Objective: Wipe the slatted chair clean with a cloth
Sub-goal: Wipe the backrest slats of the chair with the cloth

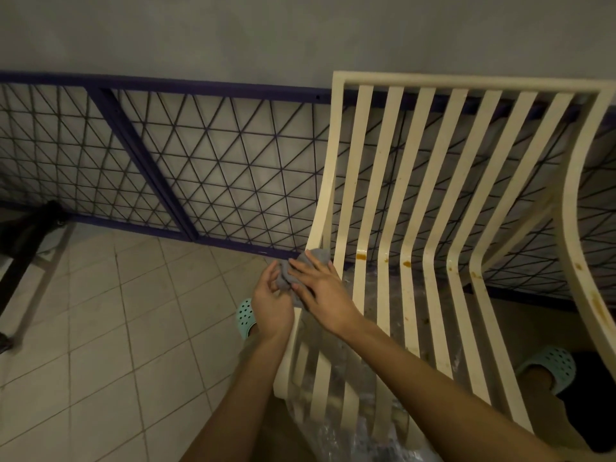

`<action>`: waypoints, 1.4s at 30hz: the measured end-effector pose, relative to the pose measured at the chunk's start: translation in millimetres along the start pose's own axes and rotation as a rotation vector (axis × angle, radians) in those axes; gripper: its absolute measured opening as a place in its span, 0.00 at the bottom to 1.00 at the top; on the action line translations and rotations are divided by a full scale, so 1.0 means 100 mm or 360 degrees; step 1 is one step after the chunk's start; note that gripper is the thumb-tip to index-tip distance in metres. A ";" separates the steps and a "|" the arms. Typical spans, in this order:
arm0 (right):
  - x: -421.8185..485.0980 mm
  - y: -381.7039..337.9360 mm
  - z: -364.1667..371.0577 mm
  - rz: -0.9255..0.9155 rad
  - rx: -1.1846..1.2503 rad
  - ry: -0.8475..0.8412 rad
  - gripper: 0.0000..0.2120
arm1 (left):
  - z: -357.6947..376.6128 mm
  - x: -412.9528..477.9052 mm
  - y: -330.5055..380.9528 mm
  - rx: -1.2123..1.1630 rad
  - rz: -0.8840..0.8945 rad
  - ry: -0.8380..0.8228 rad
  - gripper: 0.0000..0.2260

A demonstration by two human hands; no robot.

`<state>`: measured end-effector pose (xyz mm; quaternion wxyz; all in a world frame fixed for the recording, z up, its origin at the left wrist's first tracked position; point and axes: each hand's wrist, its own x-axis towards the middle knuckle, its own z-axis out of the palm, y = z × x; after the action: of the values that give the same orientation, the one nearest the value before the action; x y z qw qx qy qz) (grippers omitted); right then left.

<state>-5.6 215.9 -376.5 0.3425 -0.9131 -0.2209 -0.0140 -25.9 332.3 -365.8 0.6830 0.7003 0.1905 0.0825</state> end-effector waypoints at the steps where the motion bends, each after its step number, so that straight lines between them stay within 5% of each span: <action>1: -0.01 -0.04 -0.03 0.0023 0.0056 -0.0005 0.18 | -0.01 -0.01 0.03 0.0011 -0.0019 -0.0010 0.22; 7: -0.09 -0.27 -0.64 0.0430 0.0913 0.0057 0.16 | -0.24 0.03 0.13 0.0134 -0.0191 -0.0187 0.20; 13: -0.14 -0.36 -1.21 0.0987 0.1466 -0.0098 0.15 | -0.37 -0.14 0.50 0.0746 0.0195 -0.0513 0.15; 19: -0.29 -0.53 -1.50 0.1169 0.1885 -0.0084 0.12 | -0.30 -0.61 0.58 0.0591 0.0680 -0.0156 0.16; 21: -0.31 -0.54 -1.54 0.1172 0.1940 -0.0074 0.12 | -0.24 -0.80 0.55 0.0489 0.0602 -0.0139 0.13; 24: -0.34 -0.57 -1.55 0.1117 0.2027 -0.0146 0.12 | -0.08 -0.94 0.58 0.0008 0.0056 -0.0228 0.08; 27: -0.38 -0.61 -1.53 0.1039 0.2022 -0.0248 0.13 | 0.03 -0.99 0.67 -0.0621 -0.0489 -0.0388 0.09; 30: -0.43 -0.57 -1.52 0.0889 0.1823 -0.0389 0.15 | 0.06 -1.00 0.67 -0.0898 -0.0667 -0.0593 0.17; 38: -0.52 -0.22 -1.65 0.0556 0.0923 -0.0332 0.06 | 0.01 -0.83 0.68 -0.0217 -0.0388 -0.0555 0.09; 42: -0.53 -0.06 -1.71 0.0546 0.0703 -0.0450 0.23 | -0.01 -0.72 0.85 0.0237 -0.0114 -0.0829 0.13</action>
<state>-34.8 91.3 -251.4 0.4960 -0.8333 -0.1068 0.2194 -78.8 306.0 -271.5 0.6581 0.7390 0.0386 -0.1389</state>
